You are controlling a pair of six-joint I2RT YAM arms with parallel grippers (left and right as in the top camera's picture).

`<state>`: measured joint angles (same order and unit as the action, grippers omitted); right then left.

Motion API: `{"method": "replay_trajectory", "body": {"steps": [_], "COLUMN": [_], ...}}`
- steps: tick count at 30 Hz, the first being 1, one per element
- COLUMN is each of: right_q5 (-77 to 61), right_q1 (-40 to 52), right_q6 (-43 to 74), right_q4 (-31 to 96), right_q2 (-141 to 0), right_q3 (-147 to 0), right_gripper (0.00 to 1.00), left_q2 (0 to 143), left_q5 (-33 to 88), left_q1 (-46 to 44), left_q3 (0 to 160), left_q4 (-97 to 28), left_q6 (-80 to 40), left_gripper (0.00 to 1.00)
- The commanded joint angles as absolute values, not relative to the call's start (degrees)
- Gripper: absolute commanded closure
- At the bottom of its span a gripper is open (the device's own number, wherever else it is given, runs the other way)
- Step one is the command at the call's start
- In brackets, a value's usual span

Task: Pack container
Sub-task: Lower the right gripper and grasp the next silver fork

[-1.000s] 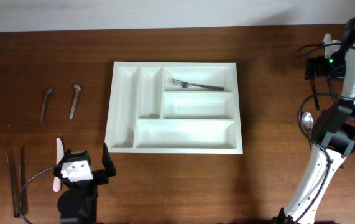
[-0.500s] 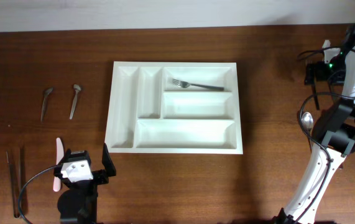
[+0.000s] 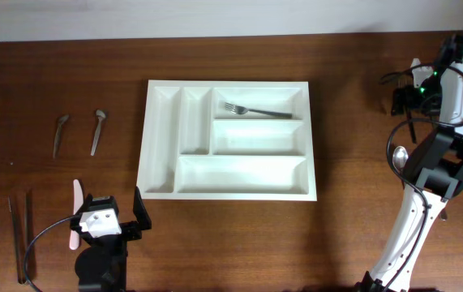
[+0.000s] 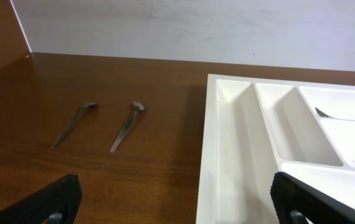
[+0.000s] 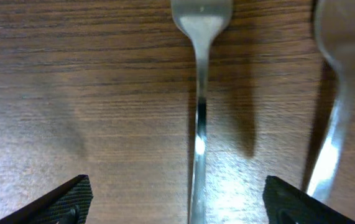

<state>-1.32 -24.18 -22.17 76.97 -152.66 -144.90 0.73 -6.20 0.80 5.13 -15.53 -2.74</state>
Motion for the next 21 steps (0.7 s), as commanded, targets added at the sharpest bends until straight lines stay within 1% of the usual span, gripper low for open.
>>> {"method": "replay_trajectory", "body": {"steps": [1,6,8,12,15,17,21], "right_q5": [-0.8,-0.8,-0.8,-0.8,-0.8,-0.8,-0.8], "right_q1": [-23.5,-23.5,-23.5,-23.5,-23.6,-23.6,-23.6], "right_q6": [-22.3,-22.3,-22.3,-22.3,-22.3,-22.3,-22.3], "right_q4": [76.2,75.9,75.5,74.9,74.7,74.4,74.2], "right_q2": [-153.9,-154.3,-154.3,-154.4,-154.5,-154.8,-156.0], "right_q3": [-144.6,-144.6,-144.6,-144.6,-144.6,-144.6,-144.6], "right_gripper": [0.2,0.23,0.27,0.39,0.41,0.46,0.48], "left_q2": [0.3,0.3,0.3,0.3,0.3,0.3,0.3], "left_q5": [-5.6,-5.6,-5.6,-5.6,-5.6,-5.6,-5.6], "left_q1": [0.6,0.6,0.6,0.6,0.6,0.6,0.6], "left_q3": [4.9,4.9,4.9,4.9,4.9,4.9,4.9], "left_q4": [-15.4,-15.4,-15.4,-15.4,-15.4,-15.4,-15.4], "left_q6": [-2.1,-2.1,-2.1,-2.1,-2.1,-2.1,-2.1], "left_gripper": [0.01,0.01,0.01,0.01,0.01,0.01,0.01]}}
